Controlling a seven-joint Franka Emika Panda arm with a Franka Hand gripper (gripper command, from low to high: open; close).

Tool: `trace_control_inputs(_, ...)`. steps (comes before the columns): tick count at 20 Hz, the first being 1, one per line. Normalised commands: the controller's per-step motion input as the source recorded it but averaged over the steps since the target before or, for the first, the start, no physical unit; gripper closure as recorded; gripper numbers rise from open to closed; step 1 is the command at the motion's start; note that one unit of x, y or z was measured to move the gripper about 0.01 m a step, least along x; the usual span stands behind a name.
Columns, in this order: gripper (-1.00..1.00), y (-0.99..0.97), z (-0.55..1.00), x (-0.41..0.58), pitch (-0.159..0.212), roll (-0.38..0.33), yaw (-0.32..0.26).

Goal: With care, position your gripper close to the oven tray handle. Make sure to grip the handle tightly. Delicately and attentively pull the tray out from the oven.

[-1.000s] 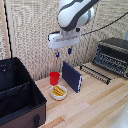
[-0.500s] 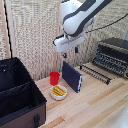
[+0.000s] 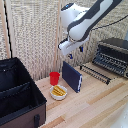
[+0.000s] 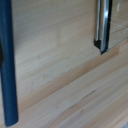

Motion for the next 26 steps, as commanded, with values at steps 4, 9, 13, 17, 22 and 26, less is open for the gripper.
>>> trace_control_inputs(4,-1.0,-0.26,-0.1,0.0,-0.028,-0.287,0.155)
trace_control_inputs(9,-1.0,-0.3,-0.08,0.0,-0.022,-0.28,0.153)
trace_control_inputs(13,-1.0,-0.36,-0.14,0.054,-0.005,-0.233,0.179)
trace_control_inputs(17,-1.0,-0.43,-0.15,0.064,0.0,-0.221,0.169)
trace_control_inputs(22,-1.0,-0.53,-0.22,0.099,0.001,-0.188,0.165)
trace_control_inputs(26,-1.0,-0.53,-0.15,0.03,0.0,-0.204,0.151)
